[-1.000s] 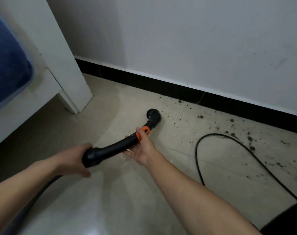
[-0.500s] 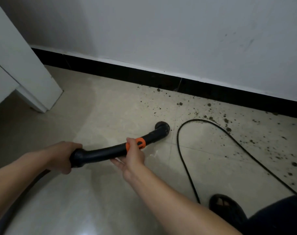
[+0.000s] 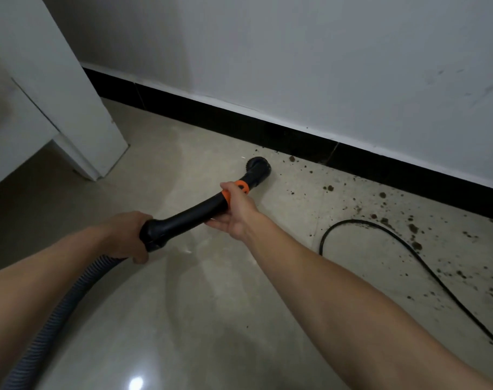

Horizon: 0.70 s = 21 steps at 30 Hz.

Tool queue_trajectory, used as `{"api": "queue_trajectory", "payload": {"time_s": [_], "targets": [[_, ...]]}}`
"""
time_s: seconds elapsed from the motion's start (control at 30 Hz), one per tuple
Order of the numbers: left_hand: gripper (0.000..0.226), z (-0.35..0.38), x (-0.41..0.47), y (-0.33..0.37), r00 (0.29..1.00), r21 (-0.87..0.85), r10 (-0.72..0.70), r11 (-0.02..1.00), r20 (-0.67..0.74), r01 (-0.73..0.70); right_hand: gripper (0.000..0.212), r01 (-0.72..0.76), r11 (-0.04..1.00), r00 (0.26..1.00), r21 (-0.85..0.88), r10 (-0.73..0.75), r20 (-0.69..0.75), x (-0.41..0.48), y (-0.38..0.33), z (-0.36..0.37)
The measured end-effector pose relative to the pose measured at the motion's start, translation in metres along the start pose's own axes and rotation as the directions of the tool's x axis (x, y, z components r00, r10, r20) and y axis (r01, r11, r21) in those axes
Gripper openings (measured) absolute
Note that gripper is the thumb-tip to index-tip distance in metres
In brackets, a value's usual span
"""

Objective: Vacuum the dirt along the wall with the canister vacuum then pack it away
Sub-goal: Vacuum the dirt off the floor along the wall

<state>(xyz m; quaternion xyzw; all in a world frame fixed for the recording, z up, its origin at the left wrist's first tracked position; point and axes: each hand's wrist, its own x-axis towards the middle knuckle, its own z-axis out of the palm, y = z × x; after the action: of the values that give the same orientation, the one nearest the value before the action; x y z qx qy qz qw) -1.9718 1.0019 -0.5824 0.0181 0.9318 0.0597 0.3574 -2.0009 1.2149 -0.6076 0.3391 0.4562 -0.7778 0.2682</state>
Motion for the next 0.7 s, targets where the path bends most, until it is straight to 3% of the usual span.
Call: {"api": "queue_trajectory", "payload": {"time_s": [0.23,0.43,0.7], "targets": [[0.048,-0.022,0.044,0.022,0.995,-0.034,0.037,0.999,-0.087,-0.041,0.027,0.065,0.998,0.997,-0.013,-0.066,-0.049,0.032,-0.037,-0.009],[0.049,-0.018,0.056,0.023,0.997,-0.103,0.0,0.995,-0.071,-0.008,0.036,0.064,0.995,0.997,-0.079,-0.067,-0.043,0.042,-0.048,-0.006],[0.052,-0.011,0.034,0.002,0.997,-0.201,-0.062,0.978,-0.046,0.051,0.031,0.051,0.976,0.999,-0.212,-0.049,0.013,0.027,-0.048,0.027]]}}
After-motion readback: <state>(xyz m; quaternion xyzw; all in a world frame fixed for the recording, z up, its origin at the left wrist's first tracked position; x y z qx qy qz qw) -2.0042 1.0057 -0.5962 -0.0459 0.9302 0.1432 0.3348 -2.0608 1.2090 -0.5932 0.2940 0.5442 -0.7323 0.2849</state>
